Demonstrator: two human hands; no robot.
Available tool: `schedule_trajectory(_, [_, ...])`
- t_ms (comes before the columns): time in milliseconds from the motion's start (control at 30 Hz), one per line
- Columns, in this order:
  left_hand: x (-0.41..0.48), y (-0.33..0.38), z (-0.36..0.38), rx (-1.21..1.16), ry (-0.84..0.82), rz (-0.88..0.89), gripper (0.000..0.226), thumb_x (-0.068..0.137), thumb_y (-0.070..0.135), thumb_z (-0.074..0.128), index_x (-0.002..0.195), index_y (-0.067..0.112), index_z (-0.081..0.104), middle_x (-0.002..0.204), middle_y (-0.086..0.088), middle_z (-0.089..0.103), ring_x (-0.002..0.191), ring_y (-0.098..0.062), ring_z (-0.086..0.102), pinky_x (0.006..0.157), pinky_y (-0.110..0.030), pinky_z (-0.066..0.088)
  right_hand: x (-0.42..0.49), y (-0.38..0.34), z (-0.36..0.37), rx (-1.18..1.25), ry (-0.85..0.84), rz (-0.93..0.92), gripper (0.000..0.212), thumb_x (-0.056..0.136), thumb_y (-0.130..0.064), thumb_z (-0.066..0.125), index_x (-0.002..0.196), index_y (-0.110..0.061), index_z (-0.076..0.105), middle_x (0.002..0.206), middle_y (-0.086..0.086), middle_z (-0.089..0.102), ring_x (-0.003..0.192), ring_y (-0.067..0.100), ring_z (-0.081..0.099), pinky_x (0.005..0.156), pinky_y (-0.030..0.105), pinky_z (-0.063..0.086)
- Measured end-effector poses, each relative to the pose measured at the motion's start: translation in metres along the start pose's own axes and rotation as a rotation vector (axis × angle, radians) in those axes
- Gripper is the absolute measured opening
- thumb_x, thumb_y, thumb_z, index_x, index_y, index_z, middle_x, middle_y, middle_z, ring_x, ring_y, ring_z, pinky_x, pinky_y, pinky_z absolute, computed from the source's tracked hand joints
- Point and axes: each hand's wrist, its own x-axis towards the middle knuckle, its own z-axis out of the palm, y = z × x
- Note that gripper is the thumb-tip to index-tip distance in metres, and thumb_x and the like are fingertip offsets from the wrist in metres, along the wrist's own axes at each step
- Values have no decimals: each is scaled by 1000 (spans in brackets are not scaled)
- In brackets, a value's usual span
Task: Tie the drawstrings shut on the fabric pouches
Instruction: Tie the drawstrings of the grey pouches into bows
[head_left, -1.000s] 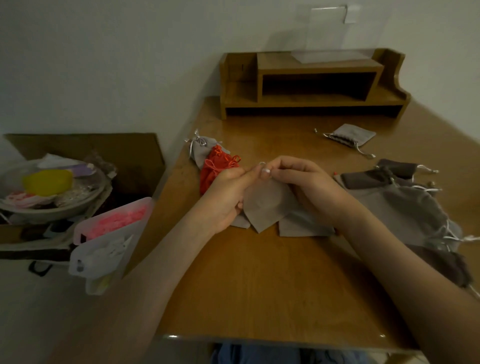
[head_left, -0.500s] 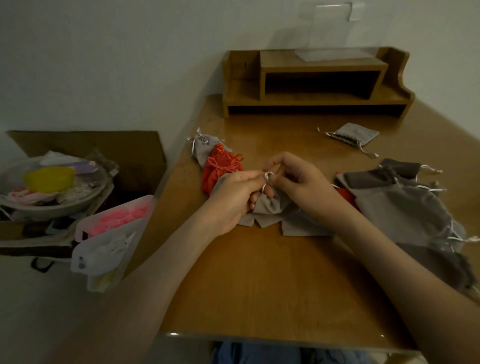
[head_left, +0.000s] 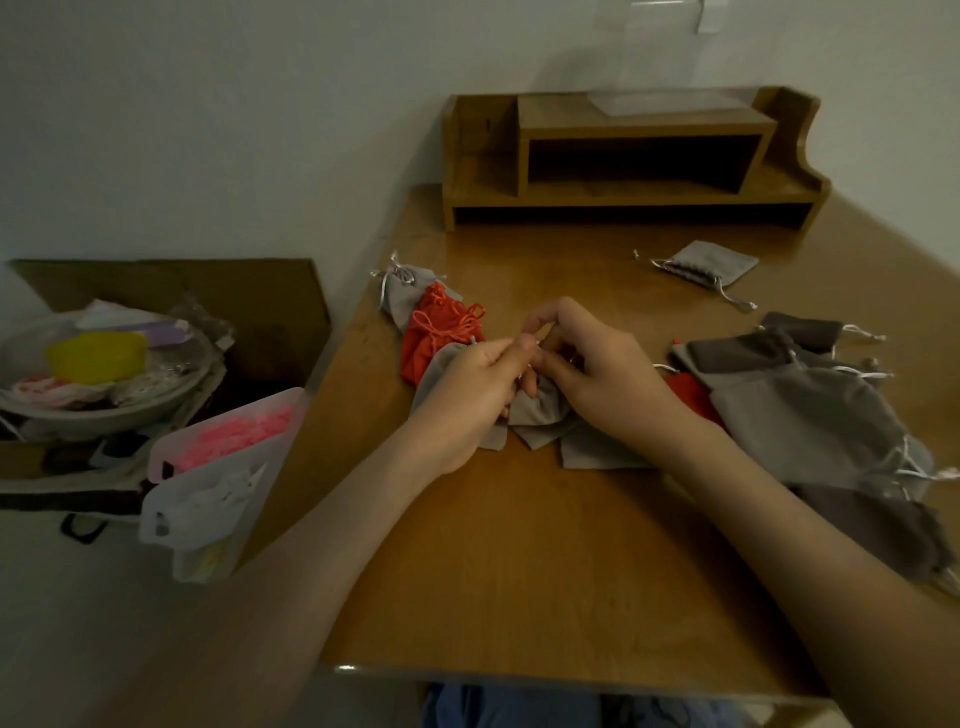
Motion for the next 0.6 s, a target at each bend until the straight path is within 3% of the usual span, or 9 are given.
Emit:
schedule_trajectory(200, [3, -2, -3, -133, -60, -28, 35, 102, 26, 40, 74, 12, 55, 62, 0, 43, 51, -6, 33, 53, -23, 28, 0, -2, -3, 43, -15, 19, 18, 96, -15, 54, 113, -14, 54, 79, -3, 60, 72, 6, 55, 65, 23, 45])
schedule_trajectory(333, [3, -4, -6, -102, -113, 36, 32, 102, 22, 39, 96, -2, 59, 67, 1, 45, 56, -3, 36, 60, -22, 31, 1, -3, -5, 246, 56, 177, 14, 99, -22, 47, 107, -17, 58, 86, -7, 59, 79, 6, 57, 72, 29, 48])
schedule_trajectory(433, [1, -2, -6, -89, -153, 72, 25, 103, 16, 37, 108, 15, 62, 64, 8, 49, 56, 0, 39, 56, -16, 34, 1, -5, -6, 223, 100, 210, 13, 96, -23, 53, 108, -18, 55, 87, -4, 60, 75, 5, 57, 68, 25, 49])
schedule_trajectory(533, [1, -1, -6, -97, -183, 79, 40, 102, 13, 37, 142, 21, 39, 61, 13, 51, 59, 0, 42, 56, -13, 37, 3, -6, -7, 222, 57, 217, 16, 93, -21, 58, 108, -17, 54, 89, -4, 61, 75, 1, 58, 68, 21, 50])
schedule_trajectory(600, [2, -3, -6, -114, -183, 82, 50, 102, 12, 39, 149, 22, 26, 63, 10, 53, 62, -3, 43, 57, -14, 38, 4, -7, -9, 251, -11, 208, 11, 94, -17, 57, 105, -16, 59, 93, 2, 64, 84, 12, 62, 77, 31, 52])
